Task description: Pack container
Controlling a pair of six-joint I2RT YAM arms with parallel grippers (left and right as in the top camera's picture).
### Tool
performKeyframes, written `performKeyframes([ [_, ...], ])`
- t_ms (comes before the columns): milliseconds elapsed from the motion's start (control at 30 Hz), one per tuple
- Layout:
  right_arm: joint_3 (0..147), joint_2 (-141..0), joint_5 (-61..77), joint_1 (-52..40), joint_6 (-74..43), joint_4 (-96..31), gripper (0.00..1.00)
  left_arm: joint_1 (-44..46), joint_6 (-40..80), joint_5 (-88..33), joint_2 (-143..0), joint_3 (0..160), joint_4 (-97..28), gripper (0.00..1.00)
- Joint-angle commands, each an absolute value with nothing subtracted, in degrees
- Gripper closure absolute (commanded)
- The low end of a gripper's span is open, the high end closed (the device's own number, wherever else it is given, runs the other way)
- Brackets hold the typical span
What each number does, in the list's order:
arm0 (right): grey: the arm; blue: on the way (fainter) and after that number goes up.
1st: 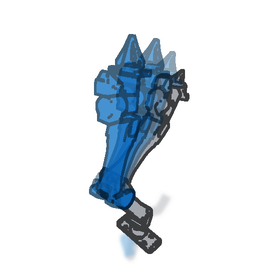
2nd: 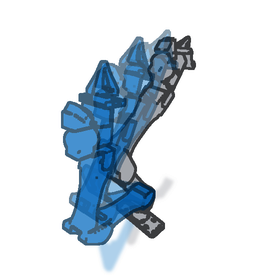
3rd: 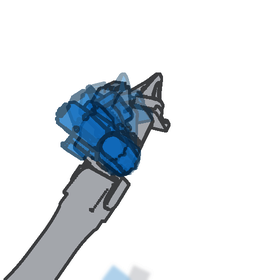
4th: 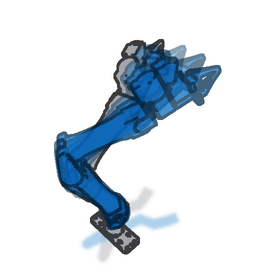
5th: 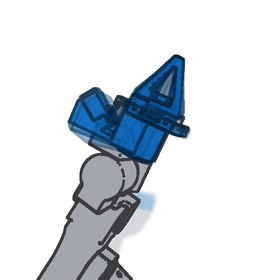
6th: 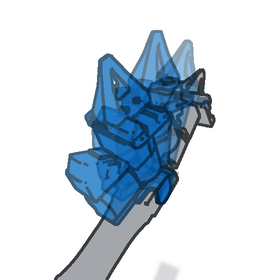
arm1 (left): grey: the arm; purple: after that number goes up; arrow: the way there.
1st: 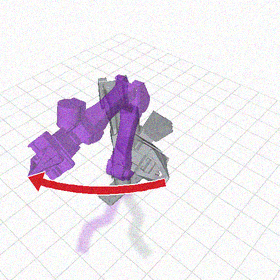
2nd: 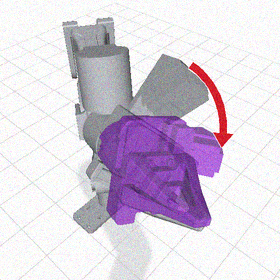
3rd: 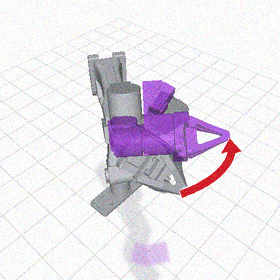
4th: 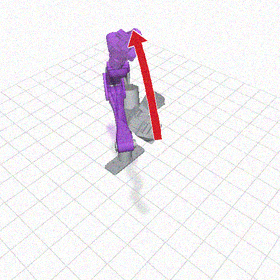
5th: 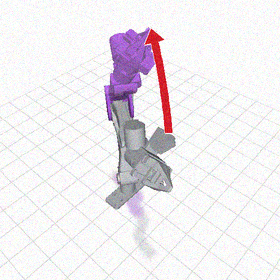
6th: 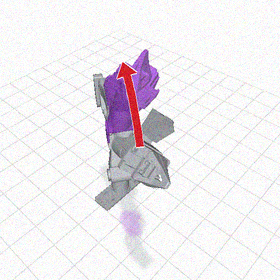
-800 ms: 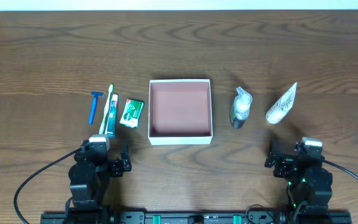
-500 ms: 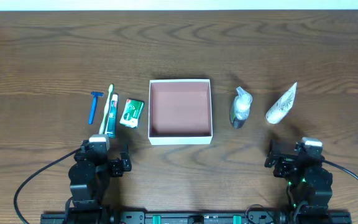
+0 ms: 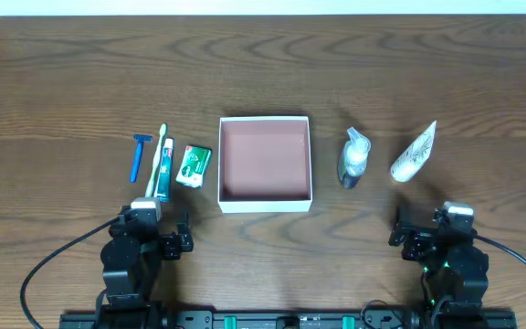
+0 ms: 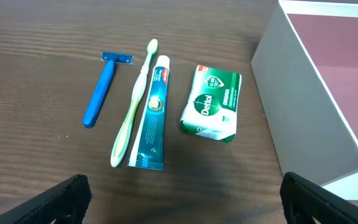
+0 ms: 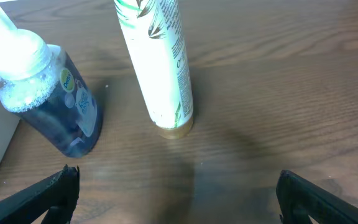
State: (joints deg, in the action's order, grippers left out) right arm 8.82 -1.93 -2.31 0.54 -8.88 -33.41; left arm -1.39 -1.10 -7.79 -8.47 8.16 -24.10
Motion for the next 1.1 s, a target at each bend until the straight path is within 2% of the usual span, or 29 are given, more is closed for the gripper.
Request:
performKeyframes([
  [0,8.7,-1.4,-2.1,0.7,-8.3,-33.4,0.01,-1.2,-0.6,-8.5,-8.1,7.1,-24.3,0.02],
  [533,8.7,-1.4,-2.1,0.7,-8.3,-33.4,0.01,-1.2,-0.6,-8.5,-8.1,7.1,-24.3,0.02],
  [633,8.6,-1.4,-2.9,0.7,-9.4,-29.7,0.01,-1.2,-0.6,-8.5,-8.1,7.1,-24.3,0.02],
  [800,8.8,-1.4,5.1,0.7,-17.7,-23.2,0.01,-1.2,-0.6,-8.5,-8.1,7.1,-24.3,0.02],
  [967,10.4,-2.0,7.4,0.7,-18.0,-15.3,0.01,-1.2,-0.6,-8.5,-8.1,7.1,-24.3,0.02],
  [1067,15.0,-5.2,6.6,0.7,-17.5,-14.9,0.01,-1.2,-0.6,-8.5,-8.1,7.1,-24.3,0.02],
])
